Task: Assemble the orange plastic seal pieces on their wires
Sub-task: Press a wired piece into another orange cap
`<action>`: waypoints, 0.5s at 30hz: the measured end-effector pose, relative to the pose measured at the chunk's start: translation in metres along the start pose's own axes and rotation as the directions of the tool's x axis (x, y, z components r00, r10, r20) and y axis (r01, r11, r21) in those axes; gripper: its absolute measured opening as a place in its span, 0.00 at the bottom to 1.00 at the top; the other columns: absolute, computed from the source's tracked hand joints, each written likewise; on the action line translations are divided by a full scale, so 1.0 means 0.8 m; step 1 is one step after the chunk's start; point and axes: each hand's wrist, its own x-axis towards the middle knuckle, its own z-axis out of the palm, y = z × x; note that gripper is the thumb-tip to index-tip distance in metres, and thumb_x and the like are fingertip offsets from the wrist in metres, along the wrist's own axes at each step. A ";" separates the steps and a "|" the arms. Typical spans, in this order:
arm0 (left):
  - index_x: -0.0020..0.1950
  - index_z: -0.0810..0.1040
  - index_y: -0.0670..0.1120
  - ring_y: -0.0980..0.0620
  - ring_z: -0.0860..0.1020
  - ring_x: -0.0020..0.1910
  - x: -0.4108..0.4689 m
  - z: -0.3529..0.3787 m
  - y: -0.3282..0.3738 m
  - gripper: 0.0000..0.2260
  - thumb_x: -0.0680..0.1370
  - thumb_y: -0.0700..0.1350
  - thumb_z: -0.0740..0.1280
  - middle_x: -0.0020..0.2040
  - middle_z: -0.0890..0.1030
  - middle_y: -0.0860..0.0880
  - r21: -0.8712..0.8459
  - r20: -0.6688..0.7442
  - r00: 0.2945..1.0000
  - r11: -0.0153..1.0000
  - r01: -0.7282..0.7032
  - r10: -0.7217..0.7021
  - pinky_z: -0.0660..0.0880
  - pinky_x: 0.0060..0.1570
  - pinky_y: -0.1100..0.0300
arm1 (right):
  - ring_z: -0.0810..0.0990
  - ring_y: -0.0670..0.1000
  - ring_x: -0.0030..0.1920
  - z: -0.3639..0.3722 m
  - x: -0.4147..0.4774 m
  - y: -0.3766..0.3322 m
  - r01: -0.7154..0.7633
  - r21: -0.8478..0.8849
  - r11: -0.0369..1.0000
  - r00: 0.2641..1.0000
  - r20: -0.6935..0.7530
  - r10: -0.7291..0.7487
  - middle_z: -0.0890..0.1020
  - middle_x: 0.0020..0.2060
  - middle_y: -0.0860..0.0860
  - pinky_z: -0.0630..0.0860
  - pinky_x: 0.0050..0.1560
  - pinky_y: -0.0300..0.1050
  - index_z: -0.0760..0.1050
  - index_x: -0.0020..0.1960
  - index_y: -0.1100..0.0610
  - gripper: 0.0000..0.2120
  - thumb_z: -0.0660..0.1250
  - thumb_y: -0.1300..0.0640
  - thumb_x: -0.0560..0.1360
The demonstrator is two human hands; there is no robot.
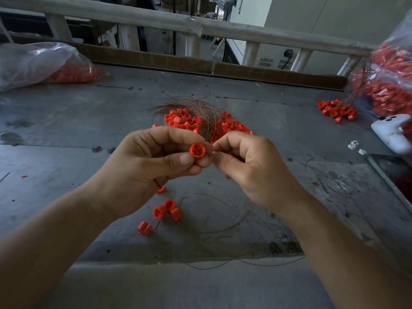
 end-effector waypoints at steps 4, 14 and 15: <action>0.40 0.84 0.45 0.53 0.83 0.37 -0.001 0.002 -0.003 0.10 0.61 0.39 0.69 0.37 0.84 0.45 -0.029 -0.005 0.999 0.999 0.045 -0.045 0.78 0.35 0.67 | 0.70 0.51 0.29 0.007 -0.001 -0.001 -0.045 0.052 0.998 0.997 0.072 0.041 0.73 0.25 0.45 0.70 0.31 0.53 0.73 0.35 0.50 0.12 0.66 0.64 0.73; 0.40 0.84 0.43 0.52 0.83 0.38 0.000 0.003 -0.004 0.10 0.61 0.38 0.69 0.38 0.84 0.44 -0.046 -0.040 0.997 0.997 0.059 -0.061 0.78 0.36 0.66 | 0.78 0.47 0.34 -0.024 0.017 0.035 -0.142 -0.287 0.947 0.980 -0.178 0.093 0.79 0.31 0.45 0.72 0.38 0.36 0.77 0.39 0.51 0.05 0.66 0.55 0.74; 0.40 0.84 0.43 0.52 0.83 0.38 0.000 0.003 -0.004 0.10 0.60 0.38 0.69 0.38 0.84 0.44 -0.050 -0.045 0.997 0.997 0.060 -0.062 0.78 0.36 0.66 | 0.76 0.45 0.34 -0.031 0.020 0.043 -0.179 -0.379 0.908 0.967 -0.239 0.091 0.77 0.30 0.43 0.69 0.36 0.36 0.78 0.40 0.52 0.05 0.66 0.56 0.74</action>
